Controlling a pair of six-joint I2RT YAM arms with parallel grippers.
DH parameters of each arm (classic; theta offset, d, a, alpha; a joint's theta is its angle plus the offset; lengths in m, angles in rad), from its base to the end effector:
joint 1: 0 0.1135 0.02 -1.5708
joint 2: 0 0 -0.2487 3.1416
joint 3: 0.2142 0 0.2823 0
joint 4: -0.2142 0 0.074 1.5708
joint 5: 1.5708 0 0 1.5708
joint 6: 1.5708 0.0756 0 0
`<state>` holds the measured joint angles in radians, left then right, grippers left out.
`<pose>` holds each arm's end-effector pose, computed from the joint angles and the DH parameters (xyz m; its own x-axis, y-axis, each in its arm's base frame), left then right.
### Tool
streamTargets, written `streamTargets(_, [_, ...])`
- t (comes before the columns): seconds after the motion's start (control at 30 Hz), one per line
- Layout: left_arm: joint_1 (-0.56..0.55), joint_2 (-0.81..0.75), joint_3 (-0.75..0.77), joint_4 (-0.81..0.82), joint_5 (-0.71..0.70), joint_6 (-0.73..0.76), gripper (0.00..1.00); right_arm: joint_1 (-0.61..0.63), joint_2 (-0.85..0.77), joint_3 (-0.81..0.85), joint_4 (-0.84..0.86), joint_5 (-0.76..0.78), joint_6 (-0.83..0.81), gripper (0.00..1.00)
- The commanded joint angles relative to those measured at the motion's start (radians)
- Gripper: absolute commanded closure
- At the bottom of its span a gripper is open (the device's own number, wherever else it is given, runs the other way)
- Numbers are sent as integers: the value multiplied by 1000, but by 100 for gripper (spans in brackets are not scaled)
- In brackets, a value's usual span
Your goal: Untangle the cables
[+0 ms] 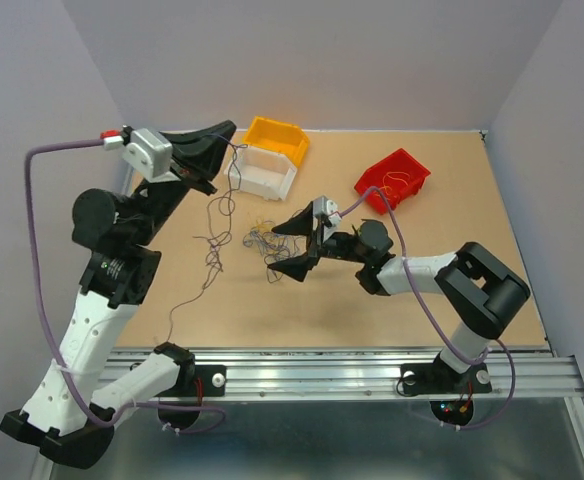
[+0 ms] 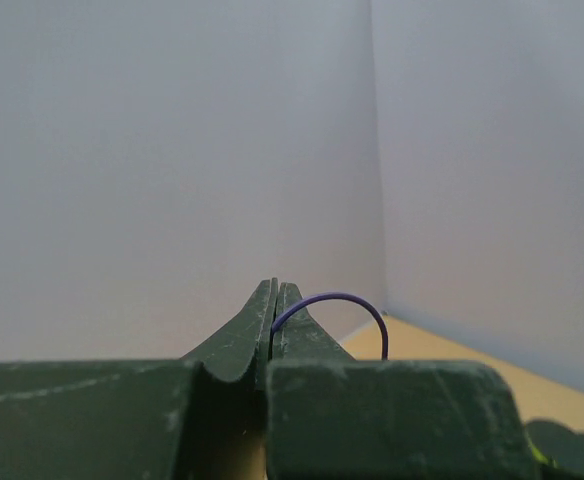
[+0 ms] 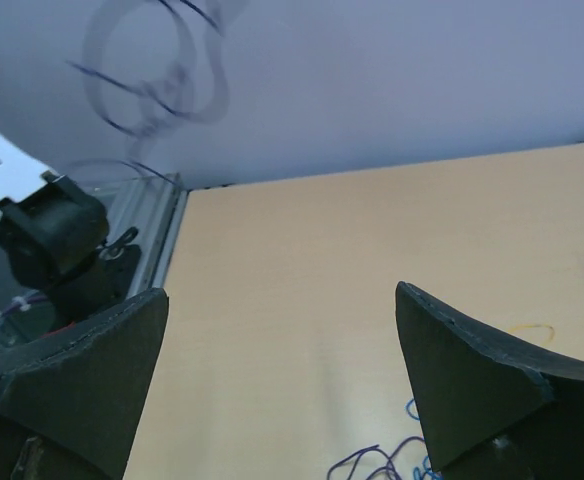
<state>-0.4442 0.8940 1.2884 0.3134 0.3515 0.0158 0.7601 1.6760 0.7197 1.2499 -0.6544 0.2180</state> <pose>0.1748 -0.1120 0.5630 0.5971 -0.2677 -0.7562 0.6303 0.7396 0.2358 0.2455 0.2968 0.2088 -0.0048 0.2322 -0.9726 -0.9914 0.1264 0.0350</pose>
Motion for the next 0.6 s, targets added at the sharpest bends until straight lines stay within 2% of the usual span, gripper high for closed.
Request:
streamTargets(0.0, [-4,-61,-78,125,57,-11,100,10,37,-2,222,-171,116,0])
streamTargets(0.07, [-4,-61,-109,144,49,-40,100,27,80,24,298,-191,158,0])
streamTargets(0.13, [-4,-49,-126,151,53,-62,100,45,112,46,310,-134,149,0])
streamTargets(0.17, [-4,-46,-126,151,56,-69,100,51,119,43,310,-82,111,0])
streamTargets(0.2, [-4,-41,-127,153,64,-79,100,57,120,32,315,76,91,0])
streamTargets(0.23, [-5,-37,-129,151,79,-85,100,65,122,23,318,151,72,0])
streamTargets(0.33, [-4,-27,-139,159,93,-106,100,65,122,-6,332,307,17,0])
streamTargets(0.57, [-5,-6,-173,181,113,-119,100,64,85,-69,364,437,-35,0])
